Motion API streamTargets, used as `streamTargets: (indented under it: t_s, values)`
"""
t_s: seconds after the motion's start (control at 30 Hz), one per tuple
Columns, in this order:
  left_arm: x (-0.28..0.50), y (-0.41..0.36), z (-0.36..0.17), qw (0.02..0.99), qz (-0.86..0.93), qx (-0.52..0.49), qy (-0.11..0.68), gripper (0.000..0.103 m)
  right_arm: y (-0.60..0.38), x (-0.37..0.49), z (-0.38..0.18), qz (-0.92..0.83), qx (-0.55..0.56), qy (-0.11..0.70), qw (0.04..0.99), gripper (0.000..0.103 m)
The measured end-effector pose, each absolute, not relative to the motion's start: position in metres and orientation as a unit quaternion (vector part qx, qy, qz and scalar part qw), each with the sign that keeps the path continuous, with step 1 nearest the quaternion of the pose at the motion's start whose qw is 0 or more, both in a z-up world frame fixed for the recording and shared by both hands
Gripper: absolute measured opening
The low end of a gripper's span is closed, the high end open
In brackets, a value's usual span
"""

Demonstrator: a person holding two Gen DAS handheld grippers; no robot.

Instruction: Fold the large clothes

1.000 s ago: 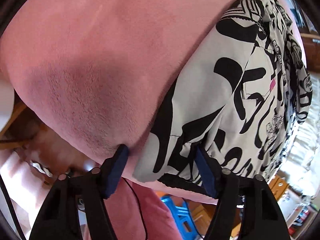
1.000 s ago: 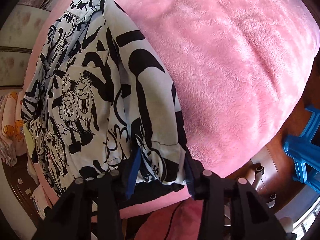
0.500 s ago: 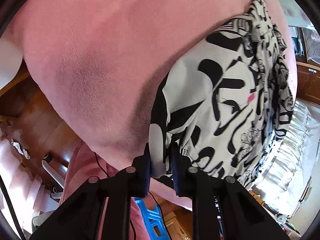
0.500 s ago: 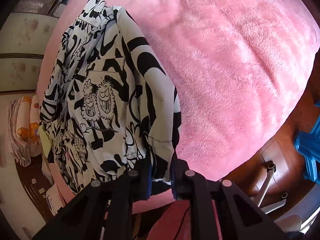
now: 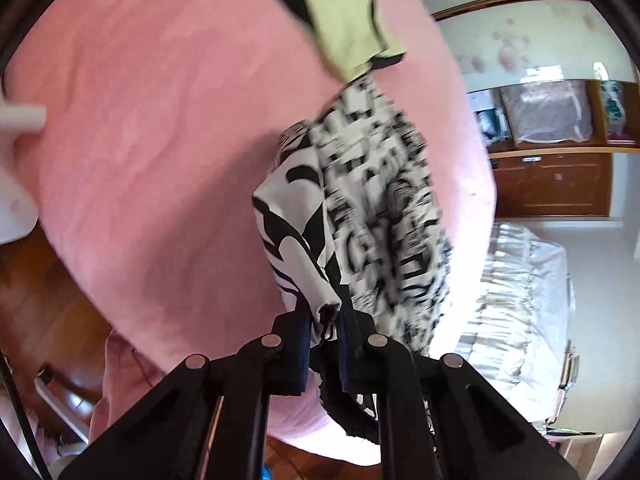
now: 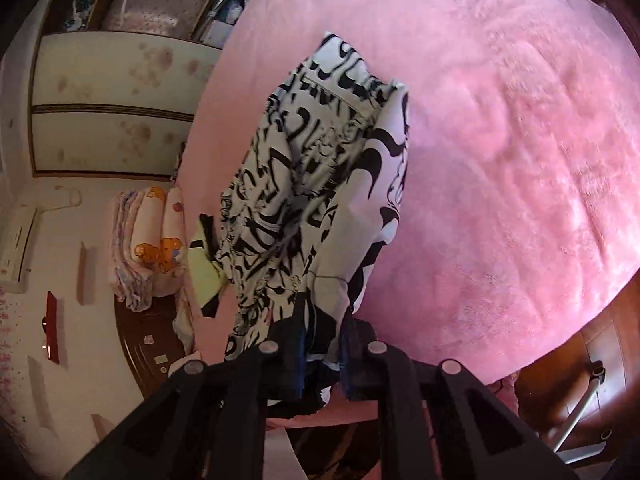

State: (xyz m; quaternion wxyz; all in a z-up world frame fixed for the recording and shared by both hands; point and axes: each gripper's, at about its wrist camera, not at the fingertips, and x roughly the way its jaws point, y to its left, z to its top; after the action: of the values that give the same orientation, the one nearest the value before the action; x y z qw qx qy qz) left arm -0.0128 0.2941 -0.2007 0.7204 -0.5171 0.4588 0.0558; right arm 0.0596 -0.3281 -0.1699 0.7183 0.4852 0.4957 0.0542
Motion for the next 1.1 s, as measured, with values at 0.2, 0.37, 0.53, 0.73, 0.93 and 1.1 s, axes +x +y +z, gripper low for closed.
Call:
streamTargets:
  t_s: [0.2,0.37,0.53,0.73,0.93,1.1]
  values:
    - [0.039,0.294,-0.135,0.754,0.033,-0.511,0.41,0.008,-0.333,0.106,-0.118,0.09,0.492,0.455,0.737,0.011]
    - [0.096,0.298,-0.094,0.786,0.007,-0.492,0.373,0.006,-0.33,0.159,-0.08,0.106,0.456,0.44,0.766,0.011]
    - [0.172,0.302,-0.086,0.806,0.008,-0.472,0.358,0.003,-0.33,0.219,-0.067,0.113,0.445,0.425,0.78,0.011]
    - [0.282,0.307,-0.101,0.82,0.007,-0.45,0.353,0.001,-0.324,0.316,-0.084,0.094,0.437,0.409,0.796,0.011]
    - [0.376,0.294,-0.149,0.825,0.024,-0.402,0.396,0.001,-0.326,0.402,-0.136,0.066,0.444,0.408,0.795,0.011]
    - [0.421,0.288,-0.185,0.831,0.042,-0.362,0.421,0.0,-0.325,0.455,-0.195,0.033,0.437,0.438,0.785,0.011]
